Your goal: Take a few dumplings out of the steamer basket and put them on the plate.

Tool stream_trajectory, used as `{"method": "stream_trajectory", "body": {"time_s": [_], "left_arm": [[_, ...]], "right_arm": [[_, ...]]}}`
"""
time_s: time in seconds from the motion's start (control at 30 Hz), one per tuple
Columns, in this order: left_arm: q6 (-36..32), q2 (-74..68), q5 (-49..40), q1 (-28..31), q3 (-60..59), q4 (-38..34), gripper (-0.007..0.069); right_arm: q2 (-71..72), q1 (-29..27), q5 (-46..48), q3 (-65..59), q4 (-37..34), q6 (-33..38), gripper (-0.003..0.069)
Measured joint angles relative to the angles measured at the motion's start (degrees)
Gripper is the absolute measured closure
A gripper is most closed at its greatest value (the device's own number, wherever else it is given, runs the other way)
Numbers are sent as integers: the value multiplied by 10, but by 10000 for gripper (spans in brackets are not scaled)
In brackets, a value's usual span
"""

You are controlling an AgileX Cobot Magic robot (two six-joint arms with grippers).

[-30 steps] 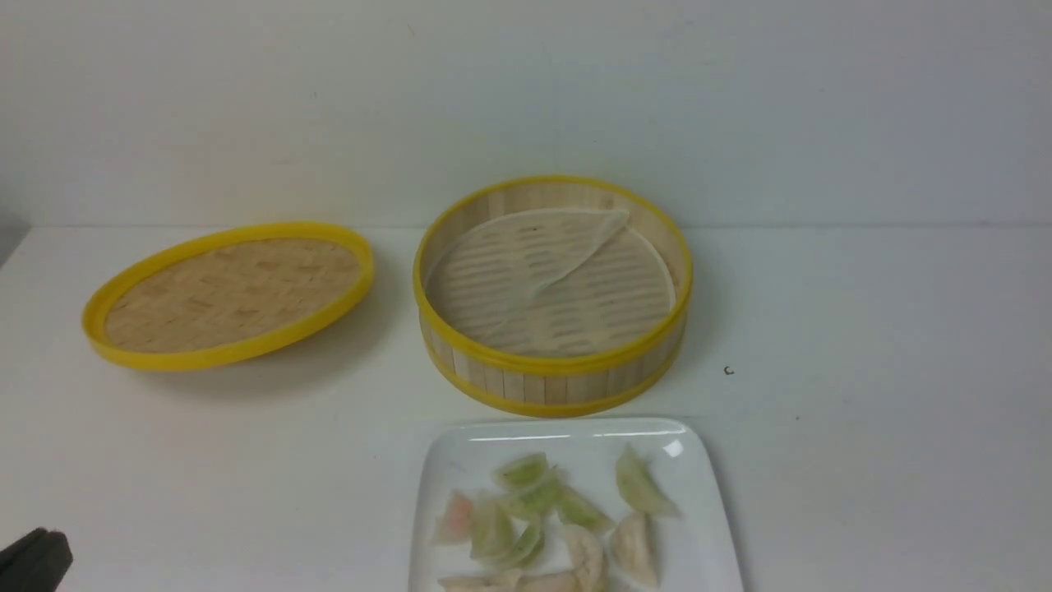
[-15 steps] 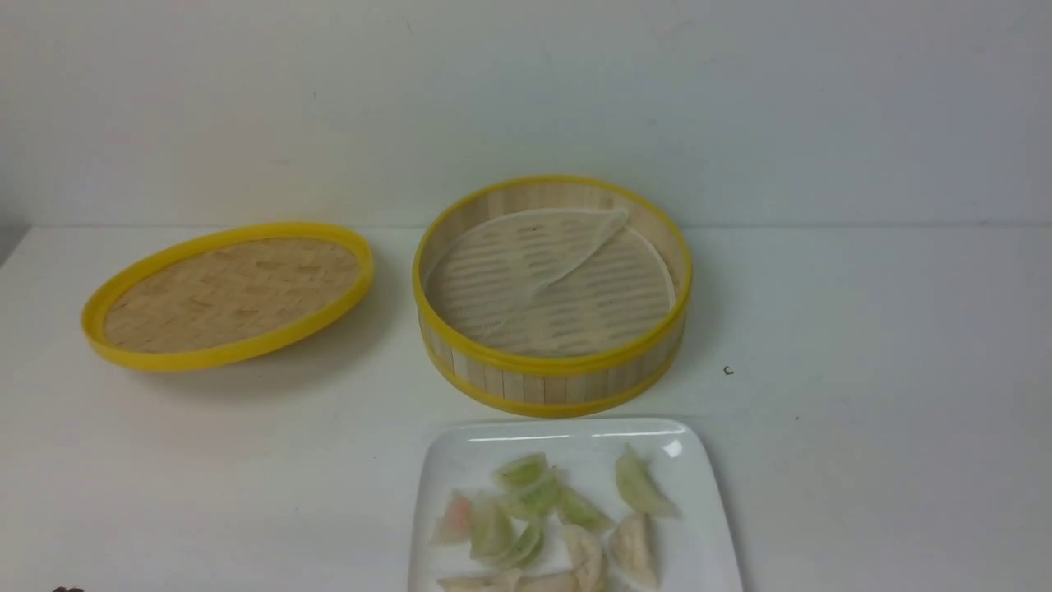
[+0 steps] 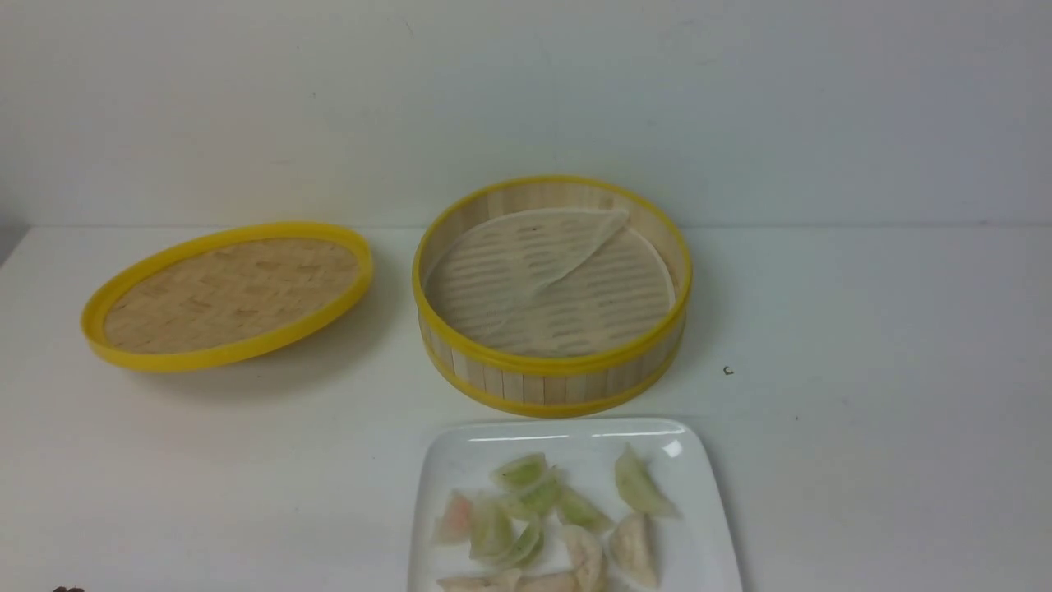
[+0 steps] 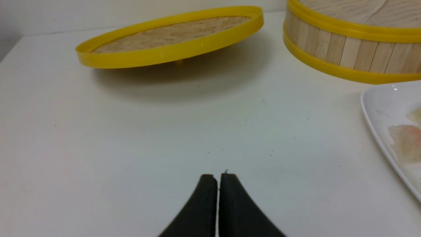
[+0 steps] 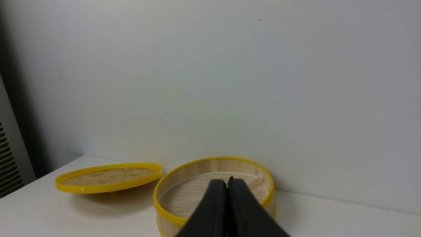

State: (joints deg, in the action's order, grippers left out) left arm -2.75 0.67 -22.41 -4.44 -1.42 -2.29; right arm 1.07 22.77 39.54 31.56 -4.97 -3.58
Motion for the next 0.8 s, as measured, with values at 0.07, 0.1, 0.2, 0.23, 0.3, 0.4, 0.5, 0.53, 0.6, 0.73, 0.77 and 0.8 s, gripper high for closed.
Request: {"method": "stream_trajectory", "body": {"time_s": [0.07, 0.1, 0.2, 0.23, 0.3, 0.4, 0.5, 0.53, 0.6, 0.73, 0.77, 0.8], "left_arm": [[0, 0, 0, 0, 0, 0, 631], [0, 0, 0, 0, 0, 0, 631], [0, 0, 0, 0, 0, 0, 631], [0, 0, 0, 0, 0, 0, 631], [0, 0, 0, 0, 0, 0, 631], [0, 0, 0, 0, 0, 0, 631], [0, 0, 0, 0, 0, 0, 631], [0, 0, 0, 0, 0, 0, 631], [0, 0, 0, 0, 0, 0, 631], [0, 0, 0, 0, 0, 0, 631], [0, 0, 1, 0, 0, 0, 631], [0, 0, 1, 0, 0, 0, 631]], "right_arm": [[0, 0, 0, 0, 0, 0, 673], [0, 0, 0, 0, 0, 0, 673], [0, 0, 0, 0, 0, 0, 673], [0, 0, -1, -1, 0, 0, 673], [0, 0, -14, -8, 1, 0, 673], [0, -7, -63, -43, 12, 0, 673], [0, -43, -103, -80, 22, 0, 673], [0, -76, -131, -109, 24, 0, 673], [0, -130, -160, -165, 26, 0, 673], [0, -193, -177, -231, 30, 0, 673], [0, -226, -178, -273, 33, 0, 673], [0, -238, -178, -287, 34, 0, 673]]}}
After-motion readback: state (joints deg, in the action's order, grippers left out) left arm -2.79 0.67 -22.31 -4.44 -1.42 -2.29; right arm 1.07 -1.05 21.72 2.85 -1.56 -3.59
